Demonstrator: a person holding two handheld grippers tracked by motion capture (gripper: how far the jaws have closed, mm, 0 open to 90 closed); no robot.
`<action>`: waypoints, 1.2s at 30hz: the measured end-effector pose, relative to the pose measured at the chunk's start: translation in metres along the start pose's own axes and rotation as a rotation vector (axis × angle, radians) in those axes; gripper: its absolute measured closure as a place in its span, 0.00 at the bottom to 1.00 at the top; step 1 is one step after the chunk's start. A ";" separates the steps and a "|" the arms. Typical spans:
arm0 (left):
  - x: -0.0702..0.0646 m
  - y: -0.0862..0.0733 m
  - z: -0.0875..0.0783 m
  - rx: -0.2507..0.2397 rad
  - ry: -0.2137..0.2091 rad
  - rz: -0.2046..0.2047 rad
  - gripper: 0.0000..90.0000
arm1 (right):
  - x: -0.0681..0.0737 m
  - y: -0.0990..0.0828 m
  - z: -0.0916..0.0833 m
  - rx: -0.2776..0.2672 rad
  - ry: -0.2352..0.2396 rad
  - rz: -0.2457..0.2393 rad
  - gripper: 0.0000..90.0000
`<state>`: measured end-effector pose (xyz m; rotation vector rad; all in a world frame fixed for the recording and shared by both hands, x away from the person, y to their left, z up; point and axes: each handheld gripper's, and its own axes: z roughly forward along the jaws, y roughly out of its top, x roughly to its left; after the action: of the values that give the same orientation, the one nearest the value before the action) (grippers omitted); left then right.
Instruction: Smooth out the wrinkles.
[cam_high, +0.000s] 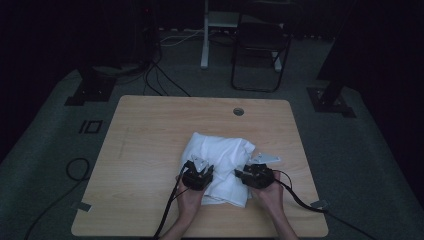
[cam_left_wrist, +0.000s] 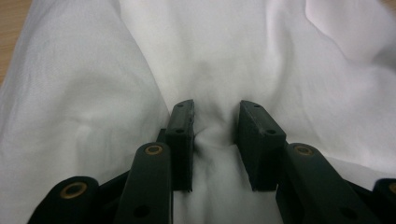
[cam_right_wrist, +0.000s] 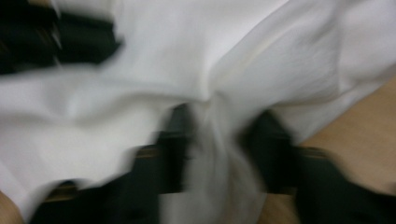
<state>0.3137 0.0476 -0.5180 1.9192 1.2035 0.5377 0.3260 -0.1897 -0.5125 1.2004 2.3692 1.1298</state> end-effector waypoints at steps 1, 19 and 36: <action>0.000 0.000 0.000 0.000 0.000 0.000 0.75 | 0.000 0.000 0.000 0.000 0.000 0.000 0.93; 0.071 0.070 -0.025 -0.117 -0.107 0.033 0.53 | -0.037 0.031 -0.042 -0.155 -0.111 0.062 0.57; 0.114 0.077 0.050 0.007 -0.189 0.024 0.97 | -0.059 0.047 0.016 -0.059 -0.025 0.116 0.91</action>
<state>0.4432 0.1104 -0.4928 1.9454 1.0630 0.3556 0.3985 -0.2102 -0.4956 1.3387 2.2568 1.2037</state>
